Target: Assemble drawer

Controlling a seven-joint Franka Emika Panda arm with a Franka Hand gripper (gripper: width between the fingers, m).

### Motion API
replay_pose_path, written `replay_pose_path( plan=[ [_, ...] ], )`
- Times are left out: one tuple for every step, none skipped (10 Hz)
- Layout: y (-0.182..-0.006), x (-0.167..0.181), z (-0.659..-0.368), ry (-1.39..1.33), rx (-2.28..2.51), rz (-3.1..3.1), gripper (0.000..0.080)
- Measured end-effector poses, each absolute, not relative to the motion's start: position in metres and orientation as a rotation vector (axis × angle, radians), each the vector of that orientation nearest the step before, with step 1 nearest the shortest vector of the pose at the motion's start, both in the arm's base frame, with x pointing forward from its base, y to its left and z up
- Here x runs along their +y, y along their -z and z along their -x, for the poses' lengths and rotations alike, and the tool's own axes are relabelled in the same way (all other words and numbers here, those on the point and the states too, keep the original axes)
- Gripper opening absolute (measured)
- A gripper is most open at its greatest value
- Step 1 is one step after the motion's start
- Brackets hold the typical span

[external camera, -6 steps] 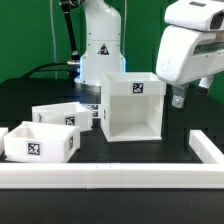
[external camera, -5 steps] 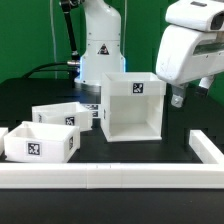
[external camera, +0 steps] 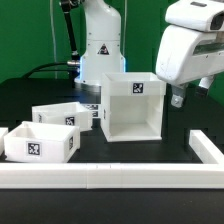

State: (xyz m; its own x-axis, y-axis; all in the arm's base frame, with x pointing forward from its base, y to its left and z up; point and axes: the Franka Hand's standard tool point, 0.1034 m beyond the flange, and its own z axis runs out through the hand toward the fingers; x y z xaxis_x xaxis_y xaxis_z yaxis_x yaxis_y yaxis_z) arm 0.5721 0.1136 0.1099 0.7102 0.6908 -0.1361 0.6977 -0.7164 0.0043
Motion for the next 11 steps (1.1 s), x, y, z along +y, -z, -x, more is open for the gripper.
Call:
replay_pose_path(
  plan=[
    [-0.115,0.104,-0.561,0.171,1.103,-2.904,0.0649],
    [-0.115,0.095,-0.548,0.122,1.072,-2.927,0.0649],
    [-0.115,0.09,-0.536,0.122,1.049,-2.944,0.0649],
    [-0.117,0.089,-0.535,0.121,1.046,-2.944,0.0649],
    [-0.116,0.09,-0.535,0.123,1.048,-2.944,0.0649],
    [-0.115,0.089,-0.535,0.124,1.048,-2.944,0.0649],
    [-0.115,0.089,-0.535,0.124,1.048,-2.944,0.0649],
    [-0.115,0.089,-0.535,0.124,1.045,-2.945,0.0649],
    [-0.123,0.089,-0.533,0.13,0.871,-3.01,0.0649],
    [-0.13,0.088,-0.523,0.153,0.778,-3.038,0.0649],
    [-0.133,0.085,-0.511,0.162,0.751,-3.048,0.0649]
  ],
)
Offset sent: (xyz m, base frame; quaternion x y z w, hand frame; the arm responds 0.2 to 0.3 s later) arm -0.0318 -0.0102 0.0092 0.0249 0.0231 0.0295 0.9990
